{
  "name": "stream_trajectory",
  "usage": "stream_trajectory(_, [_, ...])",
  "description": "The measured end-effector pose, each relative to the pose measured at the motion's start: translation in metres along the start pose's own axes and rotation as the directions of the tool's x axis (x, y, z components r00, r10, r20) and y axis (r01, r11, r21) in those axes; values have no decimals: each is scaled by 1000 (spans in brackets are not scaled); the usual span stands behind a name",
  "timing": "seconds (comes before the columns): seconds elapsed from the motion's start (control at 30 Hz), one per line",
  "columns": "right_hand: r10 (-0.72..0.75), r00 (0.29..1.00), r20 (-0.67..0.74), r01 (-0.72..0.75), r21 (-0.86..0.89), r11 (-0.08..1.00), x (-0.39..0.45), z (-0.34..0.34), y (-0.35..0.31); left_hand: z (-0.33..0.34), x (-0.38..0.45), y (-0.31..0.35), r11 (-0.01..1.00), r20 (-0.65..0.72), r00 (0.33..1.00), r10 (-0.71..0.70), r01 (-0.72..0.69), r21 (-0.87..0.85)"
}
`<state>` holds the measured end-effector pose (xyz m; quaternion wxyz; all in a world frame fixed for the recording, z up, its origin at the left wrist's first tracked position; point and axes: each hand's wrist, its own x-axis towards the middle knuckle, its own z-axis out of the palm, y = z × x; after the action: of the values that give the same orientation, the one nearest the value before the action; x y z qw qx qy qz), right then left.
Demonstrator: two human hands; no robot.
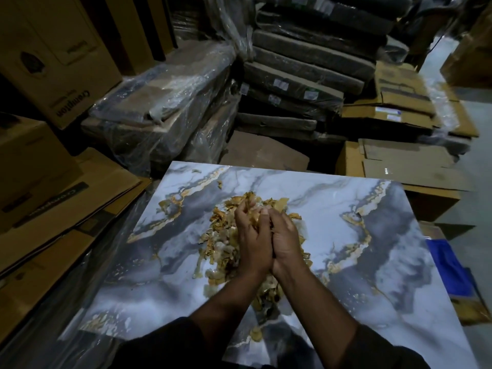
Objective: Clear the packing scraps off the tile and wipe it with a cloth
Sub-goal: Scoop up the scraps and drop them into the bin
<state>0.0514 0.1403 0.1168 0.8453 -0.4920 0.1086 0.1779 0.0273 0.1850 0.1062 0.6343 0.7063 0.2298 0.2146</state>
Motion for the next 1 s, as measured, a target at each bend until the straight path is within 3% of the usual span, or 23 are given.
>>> stream_trajectory(0.17, [100, 993, -70, -97, 42, 994, -4, -32, -26, 25, -12, 7, 982, 177, 966, 190, -189, -21])
stream_trajectory(0.33, [283, 955, -88, -225, 407, 885, -20, -58, -40, 44, -33, 6, 974, 316, 922, 222, -223, -34])
stream_trajectory(0.43, [215, 966, -141, -129, 458, 879, -30, -70, -47, 61, -41, 17, 987, 322, 933, 159, -139, -84])
stream_trajectory(0.53, [133, 969, -208, -22, 466, 885, -45, -75, -55, 81, -46, 22, 992, 313, 949, -25, 61, -108])
stream_trajectory(0.73, [107, 924, -366, 119, 542, 832, -78, -99, -63, 116, -67, 24, 933, 437, 873, -217, 318, -171])
stream_trajectory(0.87, [56, 871, -488, 239, 521, 819, -104, -124, -62, 134, -101, 27, 948, 549, 818, -172, 289, -132])
stream_trajectory(1.0, [-4, 778, -628, 330, 403, 854, -131, -161, -67, 148, -152, 25, 997, 709, 706, -1, 58, -55])
